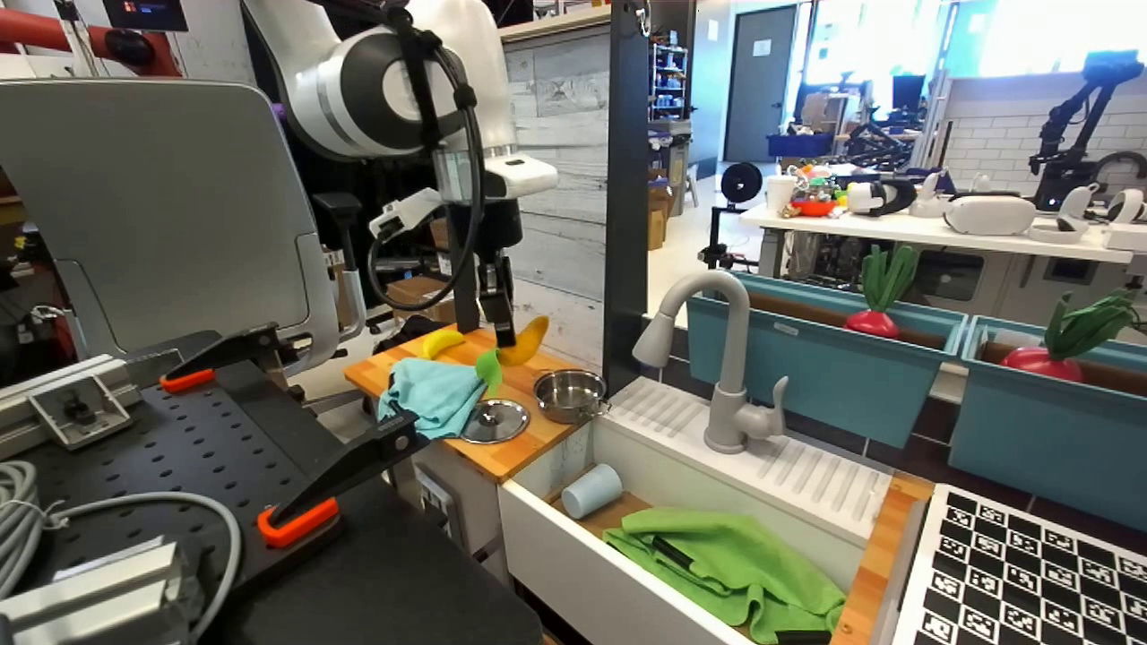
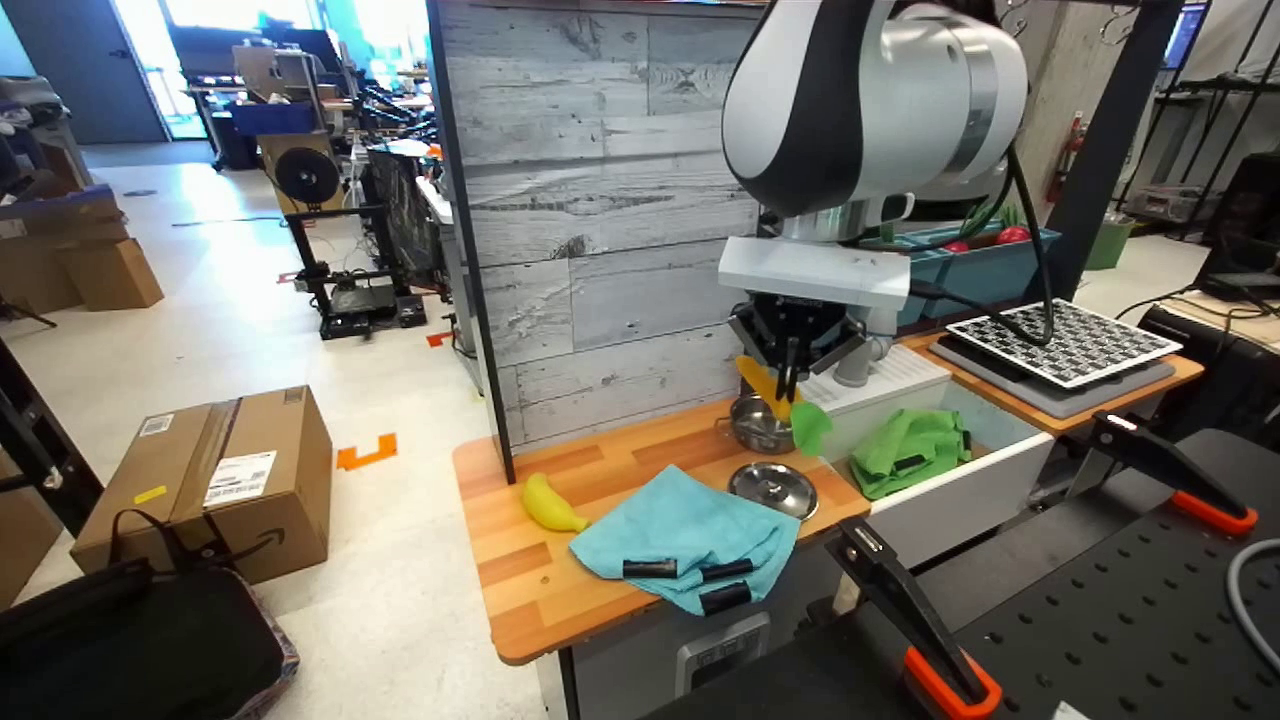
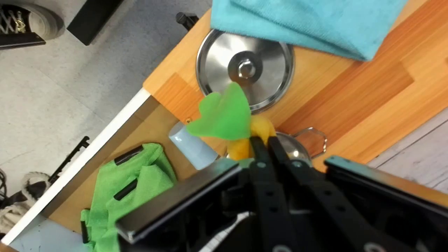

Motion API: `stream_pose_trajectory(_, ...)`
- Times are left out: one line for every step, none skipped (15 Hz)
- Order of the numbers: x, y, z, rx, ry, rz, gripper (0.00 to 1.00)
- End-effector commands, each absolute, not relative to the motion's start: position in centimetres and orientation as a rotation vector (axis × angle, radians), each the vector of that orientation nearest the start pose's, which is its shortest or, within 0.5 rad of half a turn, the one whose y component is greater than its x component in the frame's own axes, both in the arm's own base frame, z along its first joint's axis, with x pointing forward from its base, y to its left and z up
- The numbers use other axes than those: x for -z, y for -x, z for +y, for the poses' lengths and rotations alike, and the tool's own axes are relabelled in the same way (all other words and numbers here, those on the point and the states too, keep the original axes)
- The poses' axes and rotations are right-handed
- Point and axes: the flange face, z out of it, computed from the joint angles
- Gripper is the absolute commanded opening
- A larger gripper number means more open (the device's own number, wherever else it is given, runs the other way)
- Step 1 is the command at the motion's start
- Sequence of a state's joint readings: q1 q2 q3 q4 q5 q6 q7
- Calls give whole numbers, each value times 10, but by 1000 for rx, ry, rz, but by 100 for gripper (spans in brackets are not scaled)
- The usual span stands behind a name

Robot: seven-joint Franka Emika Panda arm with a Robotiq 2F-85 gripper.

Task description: Remove the plush toy from the pot then put the lid on top

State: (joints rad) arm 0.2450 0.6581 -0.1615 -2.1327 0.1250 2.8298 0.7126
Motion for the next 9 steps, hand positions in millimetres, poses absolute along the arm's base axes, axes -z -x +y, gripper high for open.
stream_pose_trajectory(-110, -537, 79, 104, 2965, 878, 1)
stream_pose_trajectory(-106, -534, 94, 80, 2967, 815, 1)
stream_pose_trajectory(-99, -531, 110, 48, 2970, 752, 1)
stream_pose_trajectory(-94, -528, 123, 17, 2972, 698, 1)
stream_pose_trajectory(-87, -525, 136, -16, 2977, 643, 1)
stream_pose_trajectory(-82, -522, 146, -37, 2981, 604, 1)
stream_pose_trajectory(-74, -521, 154, -64, 2985, 566, 1)
stream_pose_trajectory(-68, -520, 160, -100, 2992, 543, 1)
stream_pose_trajectory(-60, -520, 162, -137, 2997, 525, 1)
